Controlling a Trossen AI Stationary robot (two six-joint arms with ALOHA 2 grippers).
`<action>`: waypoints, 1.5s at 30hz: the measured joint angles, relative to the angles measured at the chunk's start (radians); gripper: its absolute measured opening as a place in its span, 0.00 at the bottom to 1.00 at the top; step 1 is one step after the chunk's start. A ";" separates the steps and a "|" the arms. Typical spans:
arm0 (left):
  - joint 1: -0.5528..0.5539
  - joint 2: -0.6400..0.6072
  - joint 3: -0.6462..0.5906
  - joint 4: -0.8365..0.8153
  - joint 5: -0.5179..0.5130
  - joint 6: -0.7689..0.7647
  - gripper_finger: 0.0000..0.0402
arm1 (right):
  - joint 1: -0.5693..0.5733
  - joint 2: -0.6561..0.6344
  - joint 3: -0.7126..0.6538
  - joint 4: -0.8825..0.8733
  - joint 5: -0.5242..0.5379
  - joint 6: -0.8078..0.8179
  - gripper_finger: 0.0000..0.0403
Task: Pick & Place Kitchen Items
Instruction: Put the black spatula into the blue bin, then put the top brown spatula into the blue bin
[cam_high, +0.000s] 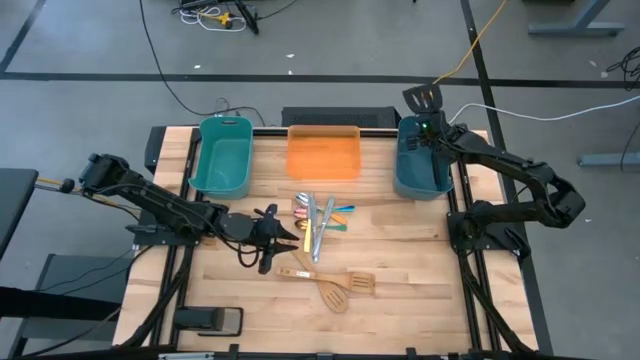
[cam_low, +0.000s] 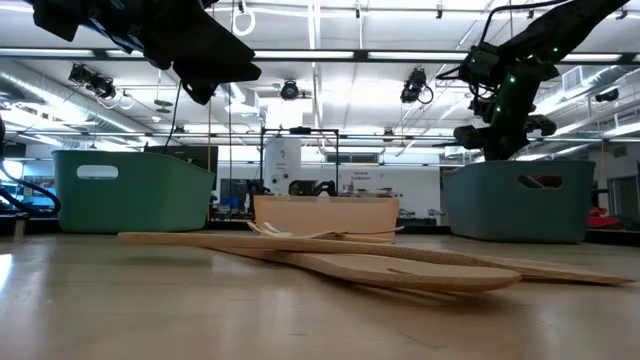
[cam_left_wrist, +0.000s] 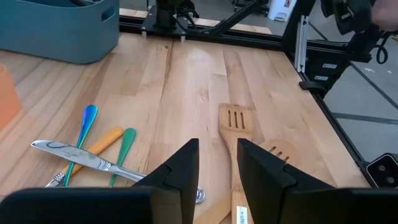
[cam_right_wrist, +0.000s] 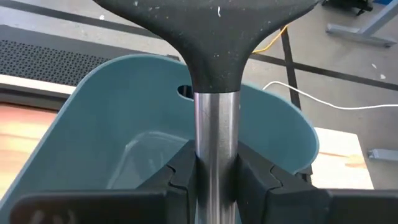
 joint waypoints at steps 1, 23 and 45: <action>0.000 0.000 0.000 0.000 0.000 0.000 0.29 | 0.000 0.000 0.000 -0.004 -0.003 0.002 0.20; 0.000 0.000 0.000 0.000 0.000 0.000 0.29 | 0.002 -0.015 0.008 0.035 -0.089 -0.019 0.36; 0.000 0.000 0.000 0.000 0.000 0.001 0.29 | 0.408 -0.117 0.049 0.191 -0.886 -0.016 0.25</action>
